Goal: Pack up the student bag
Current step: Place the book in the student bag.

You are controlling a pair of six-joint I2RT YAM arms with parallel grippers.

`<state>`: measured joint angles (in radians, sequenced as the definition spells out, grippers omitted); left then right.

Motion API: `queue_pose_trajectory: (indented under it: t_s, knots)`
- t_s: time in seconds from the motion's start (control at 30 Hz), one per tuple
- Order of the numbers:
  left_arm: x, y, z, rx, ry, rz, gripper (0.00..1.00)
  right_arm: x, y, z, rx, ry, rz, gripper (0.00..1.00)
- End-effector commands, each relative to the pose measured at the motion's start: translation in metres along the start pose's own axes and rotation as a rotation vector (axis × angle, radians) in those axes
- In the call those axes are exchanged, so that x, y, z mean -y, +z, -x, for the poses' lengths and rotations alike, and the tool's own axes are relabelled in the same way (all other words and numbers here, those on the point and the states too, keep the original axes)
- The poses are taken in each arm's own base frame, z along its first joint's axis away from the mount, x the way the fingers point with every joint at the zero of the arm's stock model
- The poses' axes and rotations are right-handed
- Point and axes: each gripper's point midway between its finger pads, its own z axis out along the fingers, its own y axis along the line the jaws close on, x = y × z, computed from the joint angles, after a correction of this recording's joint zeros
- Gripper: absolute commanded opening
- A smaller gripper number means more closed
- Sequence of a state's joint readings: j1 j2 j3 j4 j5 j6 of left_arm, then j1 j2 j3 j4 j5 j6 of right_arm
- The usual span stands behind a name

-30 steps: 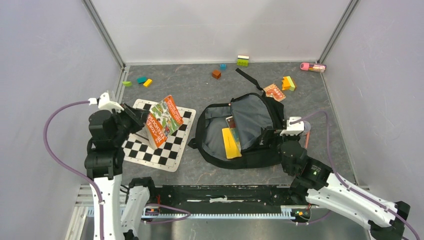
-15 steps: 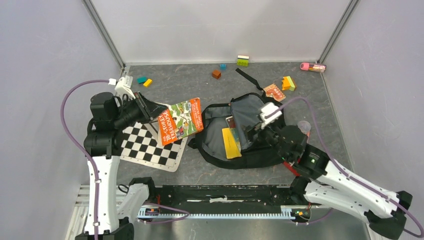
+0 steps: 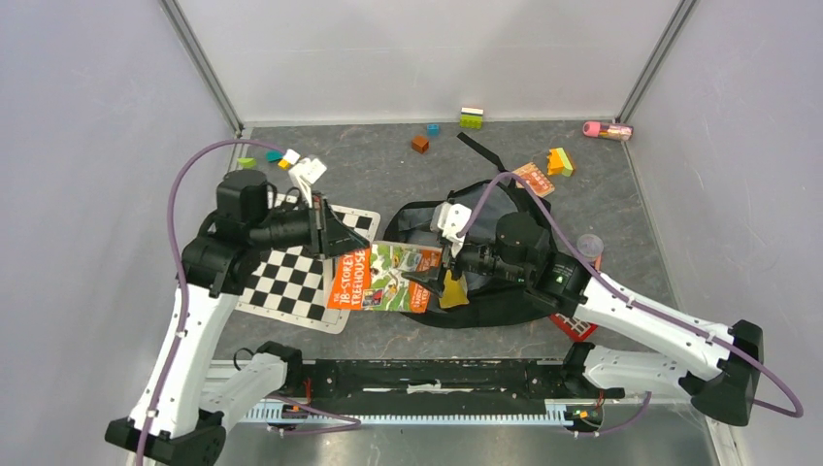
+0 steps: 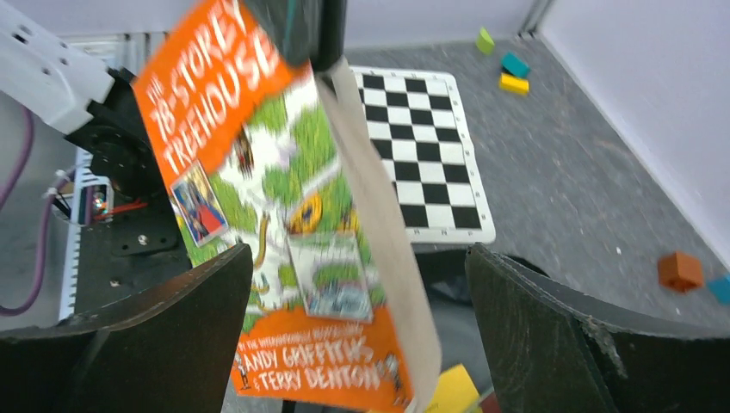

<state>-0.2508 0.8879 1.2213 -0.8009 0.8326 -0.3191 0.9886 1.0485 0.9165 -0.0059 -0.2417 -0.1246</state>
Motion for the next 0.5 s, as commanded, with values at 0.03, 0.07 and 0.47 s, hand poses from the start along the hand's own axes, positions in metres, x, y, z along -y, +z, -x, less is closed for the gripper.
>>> queue_pose_trajectory:
  t_s: [0.03, 0.07, 0.47]
  knots:
    - [0.027, 0.004, -0.013, -0.087, 0.125, -0.101, 0.02, -0.018, 0.009, 0.052, 0.149, -0.053, 0.147, 0.98]
    - [0.030, 0.005, -0.015, -0.096, 0.131, -0.115, 0.02, -0.023, 0.012, 0.053, 0.146, -0.047, 0.177, 0.98]
    - [0.047, 0.005, -0.020, -0.126, 0.168, -0.231, 0.02, -0.076, 0.035, 0.026, 0.071, 0.044, 0.435, 0.96]
